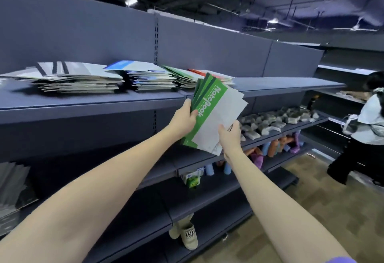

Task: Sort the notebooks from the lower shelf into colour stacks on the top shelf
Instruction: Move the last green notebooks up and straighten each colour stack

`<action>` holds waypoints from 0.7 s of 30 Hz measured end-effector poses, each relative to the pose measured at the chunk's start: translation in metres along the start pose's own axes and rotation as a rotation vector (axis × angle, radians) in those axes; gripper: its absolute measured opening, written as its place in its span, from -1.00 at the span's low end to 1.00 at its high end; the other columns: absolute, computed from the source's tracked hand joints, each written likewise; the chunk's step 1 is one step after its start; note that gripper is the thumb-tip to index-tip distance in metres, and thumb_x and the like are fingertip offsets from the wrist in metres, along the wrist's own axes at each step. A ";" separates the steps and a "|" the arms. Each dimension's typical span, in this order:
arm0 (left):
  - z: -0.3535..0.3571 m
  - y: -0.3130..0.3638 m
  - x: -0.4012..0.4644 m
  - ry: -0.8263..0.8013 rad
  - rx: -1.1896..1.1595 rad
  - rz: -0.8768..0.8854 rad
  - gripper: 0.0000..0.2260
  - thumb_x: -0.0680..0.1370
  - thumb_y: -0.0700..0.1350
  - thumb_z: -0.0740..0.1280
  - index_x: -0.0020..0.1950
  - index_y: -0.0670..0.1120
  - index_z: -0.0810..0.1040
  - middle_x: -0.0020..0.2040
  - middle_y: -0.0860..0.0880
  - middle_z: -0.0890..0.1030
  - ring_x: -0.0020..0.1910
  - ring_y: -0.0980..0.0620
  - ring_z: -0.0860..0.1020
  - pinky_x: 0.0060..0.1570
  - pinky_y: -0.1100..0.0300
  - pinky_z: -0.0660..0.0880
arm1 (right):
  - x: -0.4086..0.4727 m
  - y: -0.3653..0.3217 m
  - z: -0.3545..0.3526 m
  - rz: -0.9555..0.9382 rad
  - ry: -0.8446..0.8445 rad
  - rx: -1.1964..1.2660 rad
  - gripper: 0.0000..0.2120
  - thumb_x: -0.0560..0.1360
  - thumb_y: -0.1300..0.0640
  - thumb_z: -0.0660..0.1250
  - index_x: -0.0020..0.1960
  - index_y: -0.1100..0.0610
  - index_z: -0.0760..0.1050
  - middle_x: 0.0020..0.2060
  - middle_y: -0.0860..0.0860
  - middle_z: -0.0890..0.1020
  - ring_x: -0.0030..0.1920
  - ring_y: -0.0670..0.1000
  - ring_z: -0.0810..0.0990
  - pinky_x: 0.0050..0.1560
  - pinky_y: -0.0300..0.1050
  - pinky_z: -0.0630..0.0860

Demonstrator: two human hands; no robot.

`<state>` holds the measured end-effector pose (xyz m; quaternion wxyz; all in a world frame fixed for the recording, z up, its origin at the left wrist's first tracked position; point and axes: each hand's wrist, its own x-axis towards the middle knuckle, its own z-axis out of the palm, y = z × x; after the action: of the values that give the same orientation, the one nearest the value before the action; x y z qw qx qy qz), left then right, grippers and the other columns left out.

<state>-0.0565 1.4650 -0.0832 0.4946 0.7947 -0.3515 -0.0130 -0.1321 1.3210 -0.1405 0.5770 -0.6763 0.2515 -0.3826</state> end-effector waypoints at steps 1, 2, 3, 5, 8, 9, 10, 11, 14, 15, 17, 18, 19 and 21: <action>-0.013 0.010 0.009 0.016 0.004 0.023 -0.78 0.70 -0.10 0.15 0.29 -0.17 0.30 0.08 -0.05 0.54 -0.05 -0.08 0.50 -0.26 0.15 0.36 | 0.013 -0.011 0.010 -0.020 -0.004 -0.002 -0.84 0.53 0.12 0.30 0.07 0.12 0.41 0.05 0.16 0.50 -0.03 0.11 0.51 -0.04 -0.03 0.49; -0.025 0.017 0.018 0.030 0.006 0.035 -0.71 0.70 -0.09 0.16 0.39 -0.16 0.28 0.23 -0.01 0.50 0.08 -0.05 0.49 -0.14 0.17 0.37 | 0.025 -0.020 0.019 -0.046 -0.015 0.003 -0.84 0.49 0.08 0.32 0.01 0.12 0.42 0.02 0.22 0.52 -0.08 0.13 0.51 -0.07 0.01 0.50; -0.038 0.023 0.026 0.042 0.008 0.043 -0.64 0.70 -0.08 0.16 0.47 -0.16 0.23 0.30 0.02 0.44 0.17 -0.02 0.46 -0.03 0.19 0.36 | 0.036 -0.030 0.029 -0.068 -0.028 0.027 -0.85 0.46 0.08 0.35 -0.03 0.11 0.46 0.01 0.27 0.55 -0.10 0.13 0.53 -0.07 0.05 0.54; -0.065 0.029 0.048 0.054 -0.006 0.046 -0.58 0.69 -0.05 0.19 0.51 -0.11 0.19 0.41 -0.04 0.42 0.22 -0.02 0.45 0.13 0.14 0.42 | 0.053 -0.052 0.048 -0.084 -0.049 0.116 -0.92 0.46 0.17 0.41 -0.06 0.11 0.54 -0.06 0.20 0.65 -0.12 0.06 0.61 -0.02 0.06 0.61; -0.103 0.025 0.087 0.077 -0.094 0.016 -0.70 0.67 0.00 0.23 0.36 -0.03 0.29 0.28 -0.03 0.53 0.13 -0.04 0.57 0.12 -0.08 0.57 | 0.078 -0.080 0.074 -0.074 0.004 0.205 -0.90 0.48 0.27 0.44 -0.06 0.10 0.60 -0.21 0.00 0.68 -0.20 -0.02 0.64 -0.11 -0.09 0.59; -0.115 0.025 0.097 0.093 -0.129 -0.001 -0.74 0.67 0.01 0.24 0.31 -0.03 0.32 0.22 -0.03 0.56 0.10 -0.05 0.60 0.09 -0.12 0.58 | 0.088 -0.086 0.083 -0.086 0.028 0.202 -0.92 0.48 0.25 0.44 -0.05 0.11 0.62 -0.23 -0.03 0.68 -0.22 -0.02 0.62 -0.14 -0.13 0.57; -0.126 0.025 0.109 0.116 -0.147 -0.018 -0.77 0.67 -0.01 0.24 0.27 -0.04 0.34 0.16 -0.02 0.57 0.08 -0.05 0.60 0.09 -0.12 0.58 | 0.096 -0.094 0.090 -0.097 0.035 0.186 -0.91 0.48 0.22 0.43 -0.03 0.12 0.64 -0.23 -0.05 0.68 -0.21 -0.02 0.62 -0.17 -0.16 0.54; -0.135 0.026 0.119 0.136 -0.157 -0.020 -0.80 0.67 -0.02 0.24 0.26 -0.05 0.36 0.14 -0.01 0.57 0.09 -0.05 0.59 0.10 -0.09 0.57 | 0.107 -0.101 0.097 -0.107 0.028 0.167 -0.89 0.49 0.20 0.41 0.01 0.13 0.64 -0.19 -0.06 0.68 -0.17 -0.02 0.62 -0.18 -0.17 0.52; -0.156 0.023 0.144 0.196 -0.170 -0.032 -0.75 0.67 -0.06 0.25 0.32 -0.09 0.37 0.21 -0.03 0.56 0.17 -0.05 0.55 0.18 -0.06 0.50 | 0.133 -0.119 0.112 -0.154 -0.014 0.072 -0.89 0.52 0.19 0.37 0.04 0.12 0.54 -0.13 -0.10 0.62 -0.05 -0.01 0.60 -0.06 -0.11 0.54; -0.160 0.023 0.151 0.218 -0.173 -0.038 -0.72 0.66 -0.06 0.26 0.35 -0.10 0.36 0.25 -0.04 0.55 0.19 -0.06 0.54 0.21 -0.07 0.49 | 0.140 -0.124 0.117 -0.181 -0.024 0.043 -0.89 0.52 0.20 0.36 0.04 0.12 0.50 -0.14 -0.12 0.58 -0.06 -0.02 0.57 -0.04 -0.10 0.52; -0.168 0.021 0.163 0.273 -0.180 -0.088 -0.69 0.66 -0.08 0.27 0.37 -0.12 0.36 0.29 -0.06 0.53 0.21 -0.07 0.53 0.23 -0.08 0.48 | 0.154 -0.130 0.125 -0.212 -0.044 -0.032 -0.88 0.54 0.19 0.32 0.07 0.13 0.49 -0.10 -0.09 0.57 -0.05 0.00 0.56 -0.01 -0.06 0.52; -0.172 0.020 0.169 0.297 -0.197 -0.112 -0.74 0.66 -0.10 0.26 0.33 -0.12 0.37 0.26 -0.07 0.54 0.16 -0.07 0.54 0.17 -0.06 0.51 | 0.163 -0.132 0.128 -0.225 -0.050 -0.083 -0.85 0.54 0.18 0.31 0.10 0.14 0.51 -0.06 -0.06 0.59 -0.03 0.03 0.56 0.01 -0.05 0.52; -0.175 0.019 0.176 0.321 -0.217 -0.122 -0.82 0.66 -0.12 0.25 0.25 -0.10 0.38 0.20 -0.08 0.56 0.09 -0.07 0.56 0.07 -0.03 0.54 | 0.174 -0.133 0.131 -0.242 -0.055 -0.143 -0.84 0.54 0.17 0.30 0.10 0.14 0.53 -0.04 -0.04 0.60 -0.03 0.05 0.55 0.01 -0.05 0.50; -0.183 0.017 0.189 0.388 -0.248 -0.137 -0.91 0.67 -0.17 0.23 0.16 -0.07 0.38 0.11 -0.11 0.58 -0.04 -0.09 0.57 -0.10 0.02 0.57 | 0.197 -0.133 0.134 -0.274 -0.061 -0.252 -0.88 0.53 0.19 0.29 0.03 0.16 0.56 -0.13 0.00 0.57 -0.08 0.09 0.50 -0.09 -0.09 0.43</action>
<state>0.1437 1.4949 0.0854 0.6446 0.7376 -0.1908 0.0635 0.0770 1.2734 0.0284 0.4375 -0.7826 0.1852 -0.4023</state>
